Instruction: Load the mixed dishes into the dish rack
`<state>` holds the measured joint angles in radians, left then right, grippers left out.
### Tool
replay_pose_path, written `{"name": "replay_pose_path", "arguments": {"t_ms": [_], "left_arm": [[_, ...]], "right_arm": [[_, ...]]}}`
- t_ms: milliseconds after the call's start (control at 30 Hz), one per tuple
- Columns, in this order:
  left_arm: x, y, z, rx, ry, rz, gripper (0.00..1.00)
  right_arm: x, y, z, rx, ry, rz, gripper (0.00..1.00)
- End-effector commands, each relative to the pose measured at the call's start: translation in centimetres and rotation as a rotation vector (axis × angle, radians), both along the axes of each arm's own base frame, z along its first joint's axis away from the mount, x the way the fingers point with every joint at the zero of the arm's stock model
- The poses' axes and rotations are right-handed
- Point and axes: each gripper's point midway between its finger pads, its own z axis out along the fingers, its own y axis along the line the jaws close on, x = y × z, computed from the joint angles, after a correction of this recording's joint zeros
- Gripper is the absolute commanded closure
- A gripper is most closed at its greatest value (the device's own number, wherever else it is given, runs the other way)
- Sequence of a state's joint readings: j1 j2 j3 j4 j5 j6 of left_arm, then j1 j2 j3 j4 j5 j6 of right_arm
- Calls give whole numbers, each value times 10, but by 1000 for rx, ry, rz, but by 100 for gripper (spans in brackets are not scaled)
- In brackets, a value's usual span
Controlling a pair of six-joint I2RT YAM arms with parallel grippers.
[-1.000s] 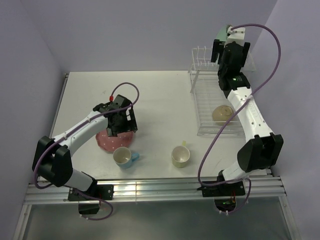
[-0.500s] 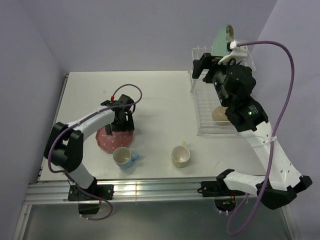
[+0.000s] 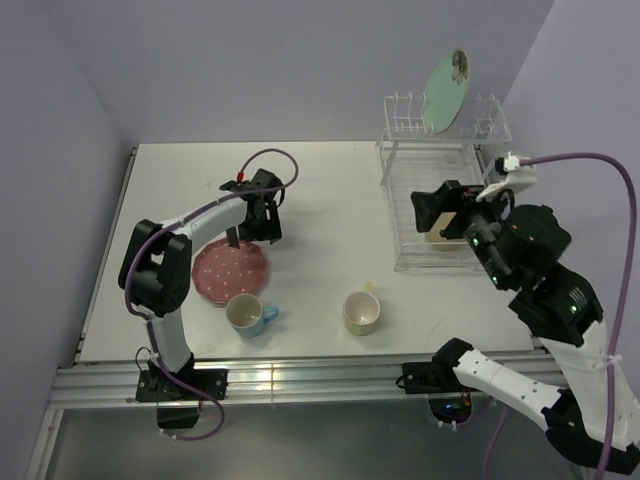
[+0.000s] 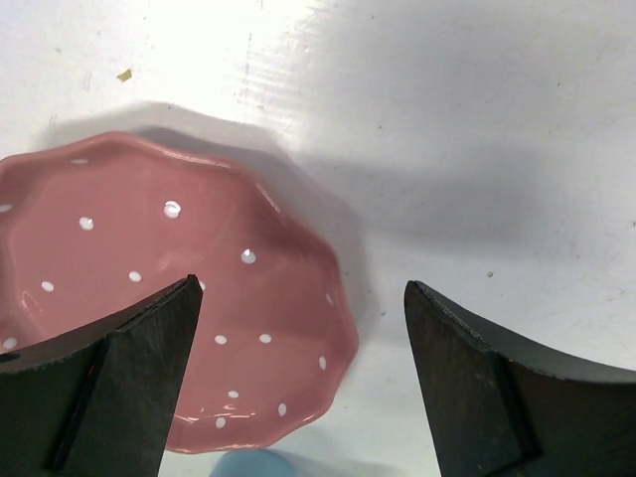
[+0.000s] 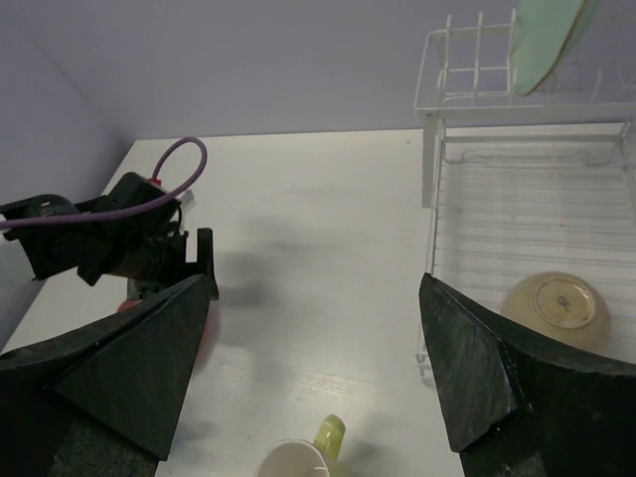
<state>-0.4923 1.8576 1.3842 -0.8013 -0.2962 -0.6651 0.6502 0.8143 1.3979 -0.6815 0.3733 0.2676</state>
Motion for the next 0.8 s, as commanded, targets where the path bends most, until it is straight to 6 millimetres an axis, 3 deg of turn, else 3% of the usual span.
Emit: {"name": "replay_pose_path", "arguments": {"t_ms": [0,100,367,500,567,600,700,767], "left_arm": [[12,-5,-1,8,-3,-4,10],[8,-3,-25,44,61,1,10],[-4,0,-46,59,128,8,11],[-5,0,-56,78,160,1,23],[-6,0,-57,74,168,1,36],[-7,-1,-56,60,168,0,59],[-10,-2,-54,20,164,15,100],[-8,-3,-50,-9,155,16,100]], "right_arm": [[-16,-21,-10,-28,27,-43,7],[-26,-30,-10,-23,20,-53,7],[-32,-39,-11,-31,12,-67,7],[-31,-33,-12,-25,19,-45,7],[-28,-27,-14,-29,33,-28,7],[-27,-24,-14,-29,38,-21,7],[-20,-9,-23,-44,79,25,7],[-14,8,-34,-61,127,79,7]]}}
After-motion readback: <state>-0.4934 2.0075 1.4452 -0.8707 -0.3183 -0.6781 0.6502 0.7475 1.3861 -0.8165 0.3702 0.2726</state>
